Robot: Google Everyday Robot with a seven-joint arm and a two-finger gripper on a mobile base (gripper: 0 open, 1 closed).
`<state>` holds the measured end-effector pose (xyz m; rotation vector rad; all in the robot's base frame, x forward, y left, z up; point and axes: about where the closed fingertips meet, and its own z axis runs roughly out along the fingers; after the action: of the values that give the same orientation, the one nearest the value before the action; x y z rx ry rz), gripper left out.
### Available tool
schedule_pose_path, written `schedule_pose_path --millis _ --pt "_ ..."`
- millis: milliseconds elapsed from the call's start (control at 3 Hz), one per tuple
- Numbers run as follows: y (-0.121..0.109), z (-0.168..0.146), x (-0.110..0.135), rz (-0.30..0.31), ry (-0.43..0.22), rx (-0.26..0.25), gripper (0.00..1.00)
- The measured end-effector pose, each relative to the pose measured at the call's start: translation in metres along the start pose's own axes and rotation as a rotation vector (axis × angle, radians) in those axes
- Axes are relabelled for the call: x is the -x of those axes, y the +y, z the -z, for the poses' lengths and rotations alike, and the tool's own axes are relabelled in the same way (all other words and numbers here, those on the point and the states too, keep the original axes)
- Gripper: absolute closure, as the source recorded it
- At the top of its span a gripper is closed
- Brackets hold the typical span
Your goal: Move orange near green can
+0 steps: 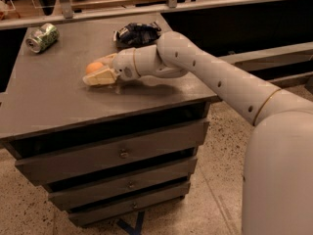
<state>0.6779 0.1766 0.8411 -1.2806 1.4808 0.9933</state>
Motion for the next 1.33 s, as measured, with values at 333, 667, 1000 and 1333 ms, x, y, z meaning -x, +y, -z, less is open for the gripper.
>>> schedule_pose_path --millis 333,667,1000,1333 --pt "-0.002 -0.005 0.006 0.028 0.001 0.012 0.63" --pt "-0.017 -0.015 0.018 0.062 -0.019 -0.015 0.86" --pt "-0.041 -0.028 0.022 0.076 -0.029 -0.049 1.00" --pt "-0.074 -0.041 0.027 0.078 -0.030 -0.117 1.00"
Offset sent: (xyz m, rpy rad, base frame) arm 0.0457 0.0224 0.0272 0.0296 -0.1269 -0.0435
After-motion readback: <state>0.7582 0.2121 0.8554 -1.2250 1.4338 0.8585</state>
